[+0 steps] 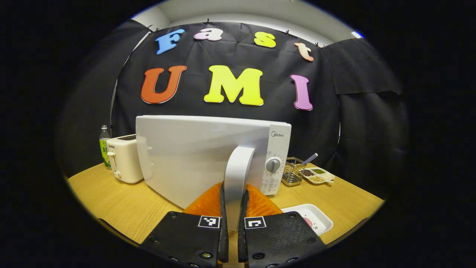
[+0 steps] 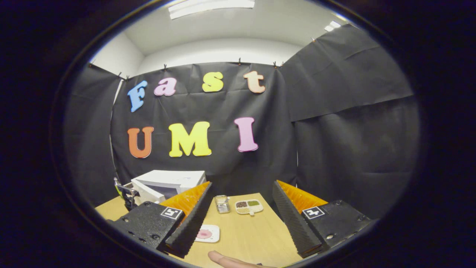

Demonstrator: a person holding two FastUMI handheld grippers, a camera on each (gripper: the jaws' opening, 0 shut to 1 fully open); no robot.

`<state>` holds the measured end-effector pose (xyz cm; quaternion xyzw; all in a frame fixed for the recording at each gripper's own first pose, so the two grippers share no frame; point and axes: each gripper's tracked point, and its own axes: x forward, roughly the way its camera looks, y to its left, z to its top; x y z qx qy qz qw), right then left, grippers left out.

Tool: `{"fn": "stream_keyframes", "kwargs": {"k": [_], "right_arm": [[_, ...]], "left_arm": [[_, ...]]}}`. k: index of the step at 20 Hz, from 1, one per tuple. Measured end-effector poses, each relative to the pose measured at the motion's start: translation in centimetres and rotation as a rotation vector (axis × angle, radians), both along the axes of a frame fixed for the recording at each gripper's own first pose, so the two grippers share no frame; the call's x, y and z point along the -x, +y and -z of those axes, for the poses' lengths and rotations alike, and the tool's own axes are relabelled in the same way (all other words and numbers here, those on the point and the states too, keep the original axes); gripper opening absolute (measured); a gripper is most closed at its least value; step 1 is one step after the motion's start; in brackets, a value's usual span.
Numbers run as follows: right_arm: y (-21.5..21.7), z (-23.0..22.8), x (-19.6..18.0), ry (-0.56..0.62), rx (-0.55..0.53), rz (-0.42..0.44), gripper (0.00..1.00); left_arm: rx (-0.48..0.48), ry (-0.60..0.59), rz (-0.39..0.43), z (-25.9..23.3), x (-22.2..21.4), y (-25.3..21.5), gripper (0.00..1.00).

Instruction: Open the microwave oven with the left hand, put the food in, and close the microwave oven.

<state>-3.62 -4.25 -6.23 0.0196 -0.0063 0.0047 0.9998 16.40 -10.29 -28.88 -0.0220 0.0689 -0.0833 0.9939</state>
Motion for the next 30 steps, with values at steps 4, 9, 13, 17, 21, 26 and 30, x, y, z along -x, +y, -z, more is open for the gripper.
{"fn": "stream_keyframes", "kwargs": {"k": [4, 9, 13, 17, 21, 26, 30], "right_arm": [[1.7, 0.0, 0.7, -0.003, 0.02, -0.021, 0.94], [4.3, 0.6, 1.1, 0.011, 0.032, -0.056, 1.0], [7.1, 1.5, 1.1, 0.034, 0.044, -0.098, 1.0], [9.3, 2.3, 1.0, 0.055, 0.059, -0.133, 1.0], [10.4, 3.4, -0.1, 0.077, 0.086, -0.135, 0.94], [10.5, 4.7, -2.9, 0.125, 0.11, -0.13, 0.94], [9.8, 6.6, -6.4, 0.204, 0.121, -0.135, 0.94]], "left_arm": [[-0.008, 0.0, 0.02, 0.0, 2.9, 2.9, 0.1], [-0.042, -0.022, -0.008, -0.5, 6.6, 8.2, 0.1], [-0.03, -0.021, -0.061, -0.4, 9.2, 13.8, 0.08], [-0.03, -0.062, -0.176, -2.1, 13.5, 21.1, 0.47], [-0.007, -0.081, -0.237, -3.9, 16.9, 24.9, 0.93], [-0.01, -0.104, -0.27, -6.5, 19.5, 26.3, 0.93], [0.011, -0.078, -0.288, -8.5, 20.6, 25.6, 0.93]]}}
